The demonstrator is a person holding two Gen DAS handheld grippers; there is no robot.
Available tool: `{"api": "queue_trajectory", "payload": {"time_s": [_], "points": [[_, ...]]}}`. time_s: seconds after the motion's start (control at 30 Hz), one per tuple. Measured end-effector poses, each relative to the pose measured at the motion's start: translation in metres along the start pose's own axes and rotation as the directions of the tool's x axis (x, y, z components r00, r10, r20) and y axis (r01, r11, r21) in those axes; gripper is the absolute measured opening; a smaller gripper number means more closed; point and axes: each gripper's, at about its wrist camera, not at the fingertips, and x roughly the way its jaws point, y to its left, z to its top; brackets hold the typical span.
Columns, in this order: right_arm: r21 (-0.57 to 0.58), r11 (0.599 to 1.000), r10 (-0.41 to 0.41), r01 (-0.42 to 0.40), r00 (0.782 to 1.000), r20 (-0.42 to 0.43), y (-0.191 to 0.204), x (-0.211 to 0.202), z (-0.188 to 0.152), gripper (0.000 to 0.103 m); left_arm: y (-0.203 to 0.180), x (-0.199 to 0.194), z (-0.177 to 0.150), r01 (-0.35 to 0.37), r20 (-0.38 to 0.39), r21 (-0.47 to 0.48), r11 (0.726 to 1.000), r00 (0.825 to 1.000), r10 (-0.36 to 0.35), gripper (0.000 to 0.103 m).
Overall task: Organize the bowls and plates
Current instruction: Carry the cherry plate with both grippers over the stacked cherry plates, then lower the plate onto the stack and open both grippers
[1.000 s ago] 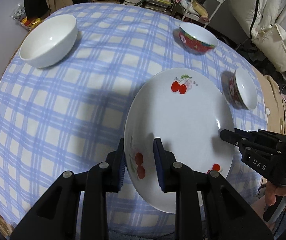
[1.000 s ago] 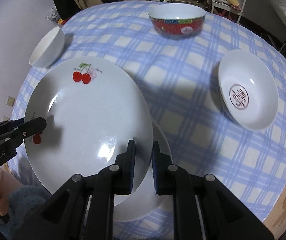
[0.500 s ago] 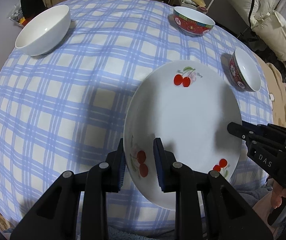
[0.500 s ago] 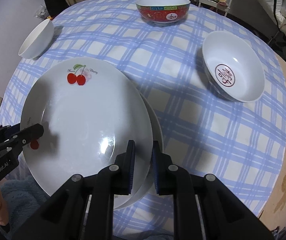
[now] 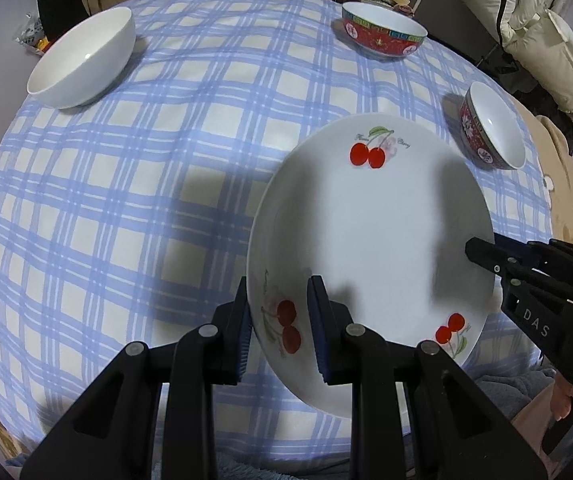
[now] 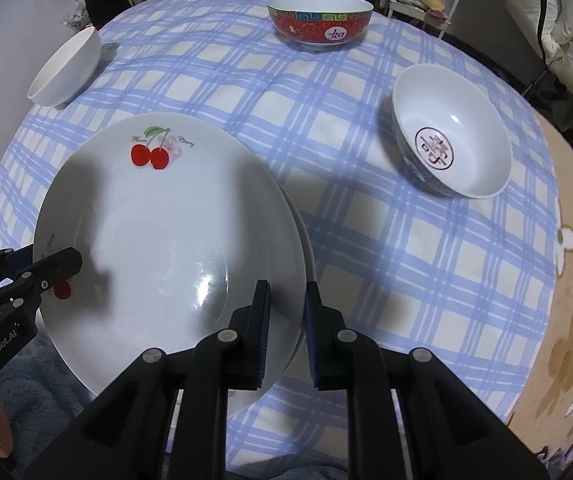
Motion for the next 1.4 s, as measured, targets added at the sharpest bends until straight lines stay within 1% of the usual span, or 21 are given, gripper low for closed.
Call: {"api": "queue_trajectory", "payload": {"time_s": [0.1, 0.13, 0.2, 0.33, 0.4, 0.43, 0.47, 0.53, 0.57, 0.73, 0.9, 0.97, 1.1, 1.2, 1.27, 1.3, 1.33, 1.37, 1.4], "points": [[-0.002, 1.0, -0.028, 0.028, 1.0, 0.002, 0.001, 0.0, 0.0, 0.018, 0.0, 0.005, -0.001, 0.024, -0.018, -0.029, 0.999, 1.0, -0.025, 0.025], [-0.005, 0.999, -0.043, 0.043, 0.999, -0.002, 0.002, 0.002, -0.001, 0.018, -0.002, 0.006, -0.001, 0.013, -0.016, -0.024, 1.0, 1.0, -0.013, 0.025], [-0.01, 0.999, -0.046, 0.046, 0.999, -0.017, 0.003, 0.005, -0.002, 0.018, -0.006, 0.006, -0.001, -0.006, -0.008, -0.005, 1.0, 1.0, 0.006, 0.025], [-0.009, 0.998, -0.055, 0.055, 0.998, -0.028, 0.002, 0.009, -0.001, 0.018, -0.005, 0.007, -0.001, -0.011, 0.0, 0.002, 1.0, 1.0, 0.011, 0.024], [-0.002, 0.999, -0.052, 0.052, 0.998, -0.025, 0.002, 0.01, 0.001, 0.017, -0.006, 0.008, -0.001, -0.026, 0.003, 0.016, 1.0, 1.0, 0.026, 0.024], [0.003, 0.999, -0.048, 0.048, 0.998, -0.026, 0.001, 0.01, 0.001, 0.017, -0.006, 0.008, 0.0, -0.049, 0.011, 0.031, 0.998, 0.999, 0.048, 0.024], [0.008, 0.999, -0.044, 0.045, 0.999, -0.028, 0.0, 0.01, 0.002, 0.017, -0.005, 0.01, 0.001, -0.059, 0.007, 0.026, 0.998, 0.998, 0.059, 0.024], [0.022, 0.999, -0.03, 0.031, 0.999, -0.036, -0.003, 0.012, 0.003, 0.017, -0.002, 0.014, 0.003, -0.044, -0.007, 0.013, 0.999, 0.999, 0.044, 0.025], [0.033, 0.999, -0.018, 0.019, 0.999, -0.034, -0.005, 0.012, 0.003, 0.017, -0.002, 0.014, 0.003, -0.048, -0.007, 0.018, 0.999, 0.999, 0.048, 0.025], [0.072, 0.997, 0.024, -0.022, 0.999, -0.031, -0.011, 0.013, 0.004, 0.017, -0.01, 0.012, 0.0, -0.098, 0.0, 0.054, 0.994, 0.995, 0.098, 0.025], [0.088, 0.995, 0.046, -0.044, 0.999, -0.018, -0.015, 0.01, 0.004, 0.017, -0.011, 0.005, -0.002, -0.115, 0.02, 0.053, 0.992, 0.993, 0.114, 0.026], [0.084, 0.995, 0.046, -0.045, 0.999, -0.005, -0.015, 0.006, 0.003, 0.017, -0.01, -0.001, -0.004, -0.133, 0.037, 0.05, 0.99, 0.991, 0.131, 0.026], [0.073, 0.996, 0.051, -0.053, 0.998, 0.026, -0.014, -0.006, 0.001, 0.018, -0.009, -0.009, -0.007, -0.139, 0.045, 0.033, 0.99, 0.989, 0.138, 0.026], [0.061, 0.996, 0.068, -0.072, 0.996, 0.064, -0.013, -0.015, 0.0, 0.018, -0.009, -0.018, -0.009, -0.154, 0.067, 0.019, 0.988, 0.986, 0.152, 0.028], [0.051, 0.997, 0.061, -0.066, 0.994, 0.086, -0.01, -0.02, 0.001, 0.02, -0.01, -0.027, -0.009, -0.169, 0.088, 0.02, 0.985, 0.982, 0.166, 0.035], [0.044, 0.998, 0.048, -0.053, 0.994, 0.101, -0.008, -0.025, 0.001, 0.028, -0.011, -0.031, -0.009, -0.177, 0.097, 0.022, 0.984, 0.98, 0.175, 0.041], [0.039, 0.998, 0.037, -0.042, 0.993, 0.112, -0.007, -0.029, 0.0, 0.034, -0.011, -0.034, -0.008, -0.186, 0.109, 0.024, 0.982, 0.977, 0.182, 0.044], [0.034, 0.999, 0.032, -0.037, 0.992, 0.124, -0.006, -0.033, -0.001, 0.043, -0.01, -0.041, -0.007, -0.2, 0.125, 0.02, 0.98, 0.973, 0.196, 0.045], [0.031, 0.999, 0.027, -0.032, 0.988, 0.152, -0.005, -0.04, -0.001, 0.048, -0.008, -0.044, -0.006, -0.205, 0.133, 0.018, 0.979, 0.971, 0.201, 0.049]]}}
